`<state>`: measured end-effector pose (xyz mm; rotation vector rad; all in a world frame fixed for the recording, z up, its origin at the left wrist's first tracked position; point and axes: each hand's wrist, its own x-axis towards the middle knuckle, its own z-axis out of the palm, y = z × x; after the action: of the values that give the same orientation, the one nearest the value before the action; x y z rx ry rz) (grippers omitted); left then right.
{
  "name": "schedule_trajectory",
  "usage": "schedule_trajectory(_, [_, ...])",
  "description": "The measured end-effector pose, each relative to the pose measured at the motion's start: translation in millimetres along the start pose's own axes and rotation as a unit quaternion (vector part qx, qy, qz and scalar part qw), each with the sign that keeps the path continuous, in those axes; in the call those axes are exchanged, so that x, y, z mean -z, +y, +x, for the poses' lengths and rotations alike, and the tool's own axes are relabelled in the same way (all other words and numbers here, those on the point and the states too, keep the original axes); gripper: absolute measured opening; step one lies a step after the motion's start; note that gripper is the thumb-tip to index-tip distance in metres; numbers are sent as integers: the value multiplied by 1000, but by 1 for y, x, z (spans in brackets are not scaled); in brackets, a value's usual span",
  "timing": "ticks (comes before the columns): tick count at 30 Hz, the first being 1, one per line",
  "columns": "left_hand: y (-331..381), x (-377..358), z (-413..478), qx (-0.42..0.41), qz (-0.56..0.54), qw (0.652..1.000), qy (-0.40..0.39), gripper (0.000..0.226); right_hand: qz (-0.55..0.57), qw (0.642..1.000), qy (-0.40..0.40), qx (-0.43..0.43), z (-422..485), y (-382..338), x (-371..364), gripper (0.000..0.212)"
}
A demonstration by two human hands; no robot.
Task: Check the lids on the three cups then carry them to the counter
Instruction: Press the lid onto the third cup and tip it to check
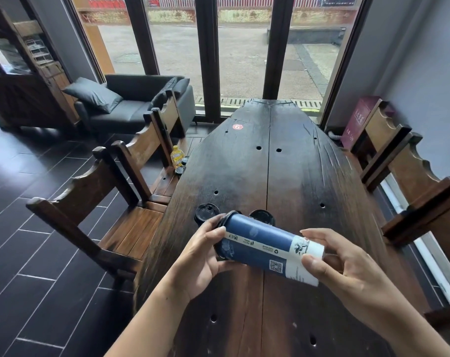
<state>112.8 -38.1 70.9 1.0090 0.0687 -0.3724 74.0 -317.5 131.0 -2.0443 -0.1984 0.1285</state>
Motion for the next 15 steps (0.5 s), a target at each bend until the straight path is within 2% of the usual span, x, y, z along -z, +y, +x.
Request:
schedule_trajectory(3, [8, -6, 9, -25, 13, 999, 35, 80, 3, 999, -37, -3, -2, 4, -9, 67])
schedule_trajectory(7, [14, -19, 20, -56, 59, 996, 45, 81, -7, 998, -64, -18, -5, 10, -23, 58])
schedule_trajectory(11, [18, -39, 29, -75, 95, 992, 39, 82, 41, 996, -68, -43, -8, 20, -32, 61])
schedule_trajectory(15, [15, -60, 35, -85, 69, 993, 33, 107, 137, 987, -41, -80, -10, 31, -34, 69])
